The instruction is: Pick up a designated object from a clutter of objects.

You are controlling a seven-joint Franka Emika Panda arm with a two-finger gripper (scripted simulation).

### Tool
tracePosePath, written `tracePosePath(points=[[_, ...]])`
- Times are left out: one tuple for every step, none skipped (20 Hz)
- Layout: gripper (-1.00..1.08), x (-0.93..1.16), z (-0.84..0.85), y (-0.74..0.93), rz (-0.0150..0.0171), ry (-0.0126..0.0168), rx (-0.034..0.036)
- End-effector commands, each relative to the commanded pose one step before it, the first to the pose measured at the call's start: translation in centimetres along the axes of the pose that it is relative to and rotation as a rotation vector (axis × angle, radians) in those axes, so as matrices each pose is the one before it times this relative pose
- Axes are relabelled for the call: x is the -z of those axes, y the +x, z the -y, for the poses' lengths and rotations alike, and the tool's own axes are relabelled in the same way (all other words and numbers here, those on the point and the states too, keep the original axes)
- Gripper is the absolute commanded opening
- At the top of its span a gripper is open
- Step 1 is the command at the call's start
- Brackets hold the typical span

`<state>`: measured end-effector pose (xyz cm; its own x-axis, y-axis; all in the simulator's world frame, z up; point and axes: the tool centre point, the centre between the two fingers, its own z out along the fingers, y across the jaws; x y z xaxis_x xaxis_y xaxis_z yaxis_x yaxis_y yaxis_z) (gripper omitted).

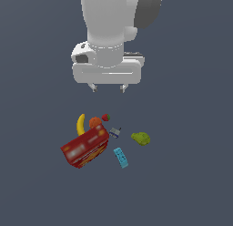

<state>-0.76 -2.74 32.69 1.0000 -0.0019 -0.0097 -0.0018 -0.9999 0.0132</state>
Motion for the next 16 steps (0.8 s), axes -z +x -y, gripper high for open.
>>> tracePosePath(points=[[1.0, 0.0, -0.001, 0.0, 0.0, 0.0, 0.0], [1.0, -0.016, -0.039, -0.017, 0.00066, -0.0007, -0.00018], [1.0, -0.017, -0.131, -0.07, 0.00135, -0.00136, -0.0004], [1.0, -0.045, -0.21, -0.106, 0.00257, -0.00258, -0.00076], [1.0, -0.063, -0.292, -0.149, 0.00359, -0.00356, -0.00107], [1.0, -0.082, -0.37, -0.191, 0.00458, -0.00448, -0.00137], [1.0, -0.093, -0.405, -0.212, 0.00505, -0.00486, -0.00154], [1.0, -0.079, -0.328, -0.173, 0.00412, -0.0039, -0.00129], [1.0, -0.062, -0.242, -0.129, 0.00307, -0.00286, -0.001], [1.0, -0.045, -0.157, -0.083, 0.00203, -0.00187, -0.0007], [1.0, -0.026, -0.072, -0.037, 0.00098, -0.0009, -0.00039], [1.0, -0.007, 0.018, 0.013, 0.0, 0.0, 0.0], [1.0, 0.037, 0.073, 0.034, -0.0012, 0.0011, 0.00044], [1.0, 0.003, 0.026, 0.026, 0.0, 0.0, 0.0], [1.0, -0.036, 0.032, 0.011, 0.0, 0.0, 0.0], [1.0, -0.073, -0.02, 0.01, -0.00037, 0.00043, -0.00174]])
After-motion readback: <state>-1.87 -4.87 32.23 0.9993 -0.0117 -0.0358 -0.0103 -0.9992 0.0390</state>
